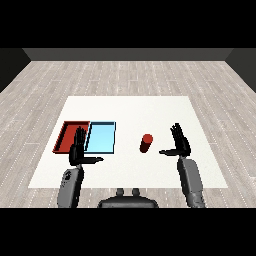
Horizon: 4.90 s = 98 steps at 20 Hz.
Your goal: Pick the red can and put it in the red box
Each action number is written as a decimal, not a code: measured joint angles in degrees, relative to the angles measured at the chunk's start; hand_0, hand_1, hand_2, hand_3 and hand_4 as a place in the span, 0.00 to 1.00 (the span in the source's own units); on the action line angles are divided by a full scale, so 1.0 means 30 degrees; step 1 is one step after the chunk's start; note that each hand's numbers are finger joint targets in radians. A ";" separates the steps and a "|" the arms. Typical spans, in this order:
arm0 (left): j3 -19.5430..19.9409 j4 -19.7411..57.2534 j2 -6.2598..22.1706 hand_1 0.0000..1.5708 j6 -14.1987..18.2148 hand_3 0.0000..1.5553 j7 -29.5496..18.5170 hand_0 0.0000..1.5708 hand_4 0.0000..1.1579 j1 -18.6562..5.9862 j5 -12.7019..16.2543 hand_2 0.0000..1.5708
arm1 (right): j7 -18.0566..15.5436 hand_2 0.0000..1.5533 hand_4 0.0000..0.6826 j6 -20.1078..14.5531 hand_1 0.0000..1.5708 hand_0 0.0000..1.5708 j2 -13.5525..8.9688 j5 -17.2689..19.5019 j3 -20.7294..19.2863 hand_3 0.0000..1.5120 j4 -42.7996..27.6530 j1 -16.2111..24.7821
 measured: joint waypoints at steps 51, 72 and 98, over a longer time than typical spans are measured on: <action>0.0211 -0.0702 -0.0040 0.00 0.0164 0.00 0.0486 0.00 0.00 0.0003 0.0305 0.00 | -0.3456 0.00 0.00 -0.0814 0.00 0.00 0.2577 -0.0957 0.2004 0.00 1.2144 -0.6426; 0.0317 -0.0393 -0.0014 0.00 0.0233 0.00 0.0348 0.00 0.00 -0.0372 0.0224 0.00 | -0.4197 0.93 0.86 -0.6786 0.93 0.93 0.2810 -0.2419 0.4378 0.93 1.5332 -0.8541; -0.2821 -0.1048 -0.0696 0.00 0.0979 0.00 0.2265 0.00 0.00 -0.0308 -0.0834 0.00 | 0.0723 0.92 0.95 -0.8327 0.92 0.92 0.1985 0.0593 0.6471 0.92 0.0866 -0.4167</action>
